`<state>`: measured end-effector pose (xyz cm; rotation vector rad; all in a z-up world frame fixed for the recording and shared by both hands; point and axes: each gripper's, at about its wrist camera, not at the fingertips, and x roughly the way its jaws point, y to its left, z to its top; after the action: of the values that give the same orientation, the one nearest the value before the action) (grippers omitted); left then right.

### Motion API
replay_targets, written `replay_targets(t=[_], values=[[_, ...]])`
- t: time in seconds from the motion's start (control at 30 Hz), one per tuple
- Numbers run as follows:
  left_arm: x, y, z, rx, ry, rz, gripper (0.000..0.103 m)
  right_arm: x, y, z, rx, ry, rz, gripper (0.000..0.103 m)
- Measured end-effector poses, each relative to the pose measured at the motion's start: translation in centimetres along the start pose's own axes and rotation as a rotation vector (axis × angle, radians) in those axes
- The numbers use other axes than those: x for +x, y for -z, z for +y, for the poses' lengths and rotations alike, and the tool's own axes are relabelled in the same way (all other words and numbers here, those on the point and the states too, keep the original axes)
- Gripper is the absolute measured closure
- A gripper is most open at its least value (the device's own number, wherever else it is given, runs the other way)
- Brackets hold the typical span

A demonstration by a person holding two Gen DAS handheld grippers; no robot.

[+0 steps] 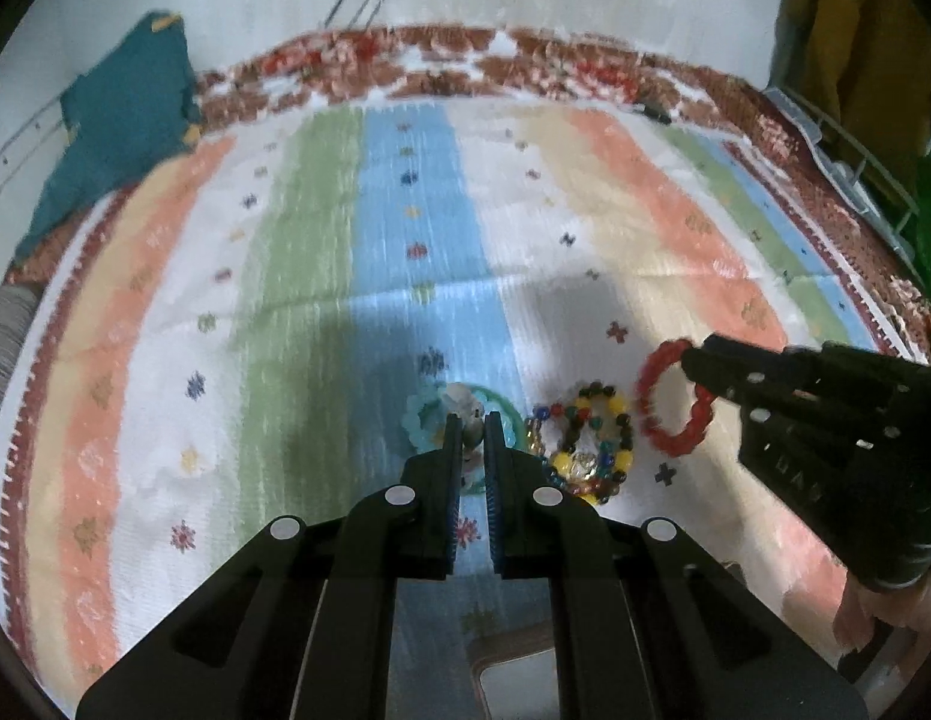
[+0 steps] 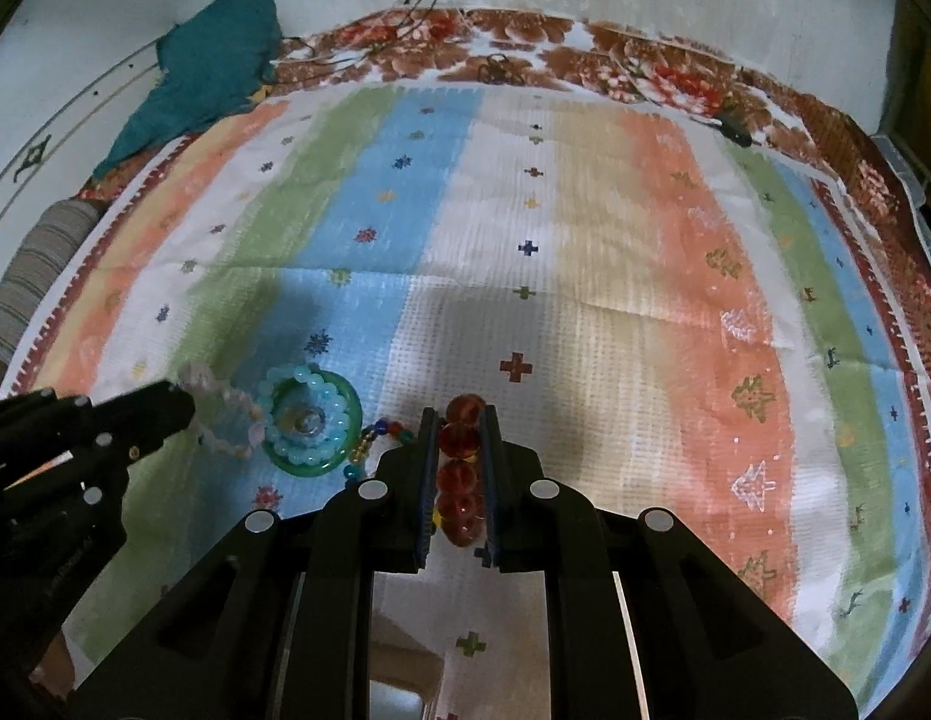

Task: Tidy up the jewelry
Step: 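Lift both held bracelets and carry them above the silver tin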

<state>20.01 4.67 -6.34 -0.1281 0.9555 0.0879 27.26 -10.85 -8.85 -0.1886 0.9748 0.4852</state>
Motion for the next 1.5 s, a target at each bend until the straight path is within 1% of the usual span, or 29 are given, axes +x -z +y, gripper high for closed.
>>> replay_targets(t=[0.1,0.2,0.27,0.4,0.57,0.67,0.83,1.0,1.13,1.27,1.37,1.5], values=[[-1.1,-0.2,-0.1,-0.009,-0.004,-0.038,0.096,-1.0,0.1,0.4,-0.008,-0.015,-0.034,0.089],[-2.2,-0.2,-0.5,0.011,-0.018,-0.076,0.096,-2.1,0.2,0.9,-0.018,-0.020,-0.069,0.089],[-2.9,-0.1,-0.6,0.015,-0.015,-0.091,0.096,-3.0,0.3,1.1,-0.024,-0.028,-0.097,0.089],[-4.3,0.1,-1.0,0.031,-0.012,-0.117,0.096,-4.7,0.6,1.1,-0.022,-0.032,-0.147,0.089],[-5.4,0.7,-1.3,0.035,0.005,-0.135,0.096,-6.4,1.3,1.0,-0.021,-0.046,-0.179,0.089],[-6.1,1.2,-1.8,0.059,0.003,-0.144,0.096,-7.6,1.8,1.4,-0.037,-0.048,-0.201,0.089],[-7.8,1.9,-2.4,0.071,0.002,-0.179,0.096,-9.9,2.7,2.0,-0.068,-0.042,-0.274,0.089],[-9.0,2.9,-2.9,0.089,-0.007,-0.200,0.096,-10.7,3.7,2.2,-0.088,-0.038,-0.288,0.089],[-10.0,3.6,-2.9,0.085,0.008,-0.208,0.096,-11.1,4.7,2.4,-0.095,-0.058,-0.264,0.089],[-11.0,4.4,-3.0,0.078,0.009,-0.224,0.096,-12.2,5.5,2.2,-0.087,-0.079,-0.275,0.089],[-11.4,5.2,-3.2,0.081,0.022,-0.219,0.096,-13.0,6.2,2.3,-0.093,-0.078,-0.294,0.089],[-11.9,5.9,-3.4,0.082,0.032,-0.217,0.096,-13.3,6.9,2.4,-0.095,-0.090,-0.286,0.089]])
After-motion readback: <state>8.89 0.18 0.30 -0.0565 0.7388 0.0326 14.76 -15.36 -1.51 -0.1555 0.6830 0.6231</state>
